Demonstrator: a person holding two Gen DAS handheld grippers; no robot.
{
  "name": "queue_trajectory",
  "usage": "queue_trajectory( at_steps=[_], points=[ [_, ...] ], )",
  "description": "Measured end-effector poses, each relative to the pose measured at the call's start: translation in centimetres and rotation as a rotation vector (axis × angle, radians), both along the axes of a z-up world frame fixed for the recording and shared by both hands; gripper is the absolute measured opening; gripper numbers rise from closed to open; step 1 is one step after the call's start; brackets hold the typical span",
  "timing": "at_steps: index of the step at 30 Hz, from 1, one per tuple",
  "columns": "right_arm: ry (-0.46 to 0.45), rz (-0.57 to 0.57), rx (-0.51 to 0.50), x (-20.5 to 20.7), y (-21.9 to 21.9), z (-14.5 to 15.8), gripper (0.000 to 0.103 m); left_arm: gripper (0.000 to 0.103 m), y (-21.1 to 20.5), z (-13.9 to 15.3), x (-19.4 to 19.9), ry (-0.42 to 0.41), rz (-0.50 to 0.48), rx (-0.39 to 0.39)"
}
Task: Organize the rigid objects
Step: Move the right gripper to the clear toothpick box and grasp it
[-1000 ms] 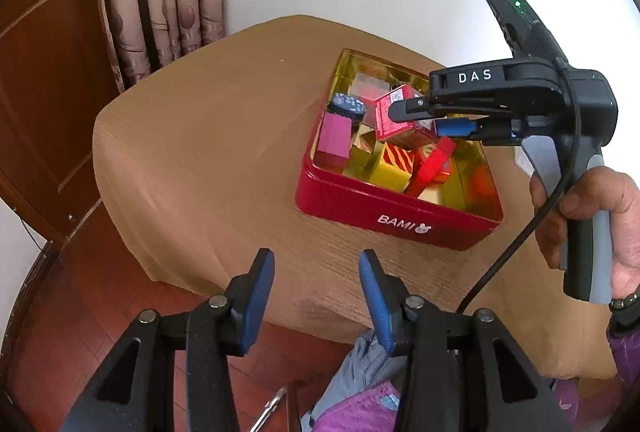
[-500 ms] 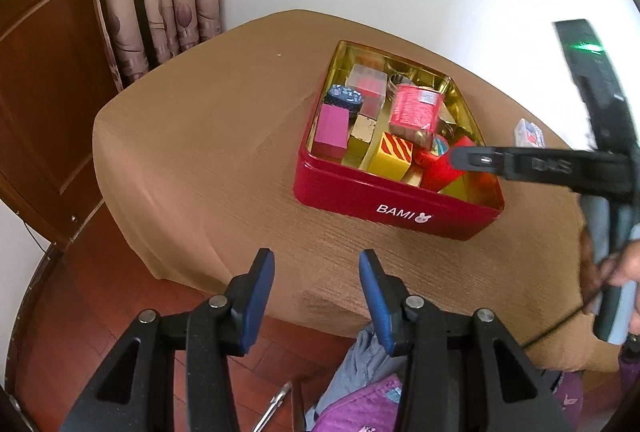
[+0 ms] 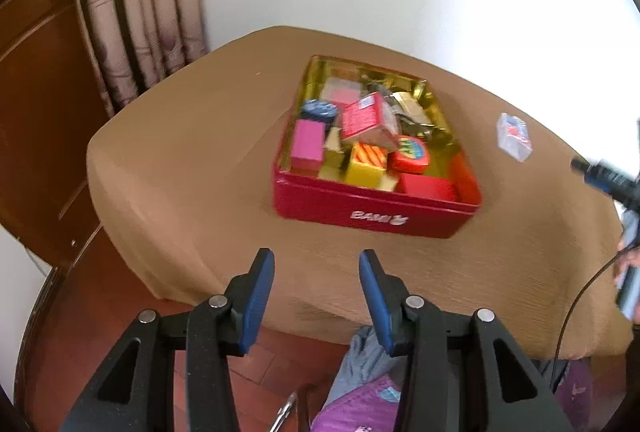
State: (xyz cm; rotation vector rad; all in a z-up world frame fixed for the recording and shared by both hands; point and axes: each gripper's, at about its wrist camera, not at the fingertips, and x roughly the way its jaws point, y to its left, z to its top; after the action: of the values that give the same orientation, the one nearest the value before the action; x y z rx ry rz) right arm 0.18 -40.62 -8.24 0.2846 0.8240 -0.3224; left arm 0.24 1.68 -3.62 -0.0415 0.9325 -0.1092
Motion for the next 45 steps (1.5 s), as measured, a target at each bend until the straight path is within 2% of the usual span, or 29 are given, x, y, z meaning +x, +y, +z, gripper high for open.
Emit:
queue_trajectory(
  at_steps=[4, 7, 9, 10, 11, 12, 13, 15, 16, 19, 20, 22, 25, 27, 31, 33, 35, 37, 39, 40, 42, 43, 45],
  points=[
    [0.067, -0.106, -0.063, -2.0, -4.1, -3.5, 0.066, 0.045, -2.3, 0.6, -0.6, 0.008, -0.089, -0.014],
    [0.073, -0.163, -0.058, -3.2, -6.0, -5.3, 0.078, 0.045, -5.3, 1.6, -0.8, 0.013, -0.177, 0.001],
    [0.054, -0.178, 0.002, -3.7, -7.1, -5.9, 0.079, 0.049, -7.8, 2.5, -0.6, 0.005, -0.227, 0.029],
    [0.037, -0.182, 0.010, -3.8, -7.2, -5.8, 0.081, 0.051, -9.2, 3.1, -0.4, -0.003, -0.252, 0.047],
    [0.018, -0.186, 0.020, -4.0, -7.4, -5.6, 0.090, 0.051, -10.6, 3.6, -0.2, -0.011, -0.272, 0.060],
    [0.008, -0.185, 0.024, -4.1, -7.6, -5.5, 0.093, 0.052, -11.5, 3.8, -0.2, -0.018, -0.282, 0.068],
    [0.006, -0.184, 0.031, -4.1, -7.6, -5.4, 0.094, 0.052, -12.8, 4.3, -0.2, -0.032, -0.298, 0.078],
    [-0.015, -0.174, 0.118, -4.3, -7.9, -4.7, 0.094, 0.052, -14.3, 4.8, -0.3, -0.067, -0.309, 0.082],
    [-0.033, -0.159, 0.177, -3.6, -7.6, -4.1, 0.094, 0.053, -14.8, 4.9, -0.5, -0.078, -0.313, 0.087],
    [-0.049, -0.105, 0.245, -0.7, -5.4, -1.5, 0.094, 0.053, -16.3, 4.3, -1.2, -0.096, -0.319, 0.115],
    [-0.059, -0.094, 0.264, 0.5, -4.5, -0.5, 0.097, 0.053, -16.5, 4.0, -1.4, -0.093, -0.325, 0.119],
    [-0.049, -0.108, 0.279, 3.8, -2.3, 1.2, 0.103, 0.053, -16.2, 3.5, -1.7, -0.089, -0.336, 0.125],
    [-0.008, -0.129, 0.239, 7.6, 0.3, 2.0, 0.102, 0.053, -14.8, 3.3, -1.7, -0.101, -0.315, 0.148],
    [0.074, -0.167, 0.201, 10.6, 1.6, 1.4, 0.102, 0.053, -13.1, 3.3, -1.3, -0.106, -0.284, 0.139],
    [0.166, -0.256, 0.126, 13.9, 3.0, -0.4, 0.102, 0.053, -9.3, 3.1, 0.0, -0.078, -0.227, 0.077],
    [0.180, -0.267, 0.155, 14.7, 3.1, -1.2, 0.102, 0.053, -7.8, 2.9, 0.5, -0.071, -0.200, 0.033],
    [0.226, -0.294, 0.129, 15.6, 3.1, -2.1, 0.102, 0.053, -6.8, 2.6, 0.9, -0.051, -0.179, -0.018],
    [0.232, -0.285, 0.168, 16.1, 3.1, -3.0, 0.102, 0.053, -6.3, 2.1, 1.2, -0.021, -0.179, -0.057],
    [0.236, -0.282, 0.190, 16.4, 3.1, -3.7, 0.101, 0.053, -6.0, 1.6, 1.4, 0.006, -0.174, -0.075],
    [0.218, -0.272, 0.222, 16.4, 3.1, -4.0, 0.089, 0.053, -5.9, 1.4, 1.6, 0.018, -0.172, -0.080],
    [0.194, -0.244, 0.201, 16.6, 3.4, -3.8, 0.075, 0.053, -5.9, 1.3, 1.5, 0.029, -0.177, -0.091],
    [0.196, -0.221, 0.187, 16.5, 3.6, -3.6, 0.060, 0.053, -6.0, 1.4, 1.4, 0.027, -0.175, -0.087],
    [0.181, -0.152, 0.199, 15.6, 3.6, -3.4, 0.059, 0.053, -6.0, 1.4, 1.4, 0.025, -0.170, -0.073]
  ],
)
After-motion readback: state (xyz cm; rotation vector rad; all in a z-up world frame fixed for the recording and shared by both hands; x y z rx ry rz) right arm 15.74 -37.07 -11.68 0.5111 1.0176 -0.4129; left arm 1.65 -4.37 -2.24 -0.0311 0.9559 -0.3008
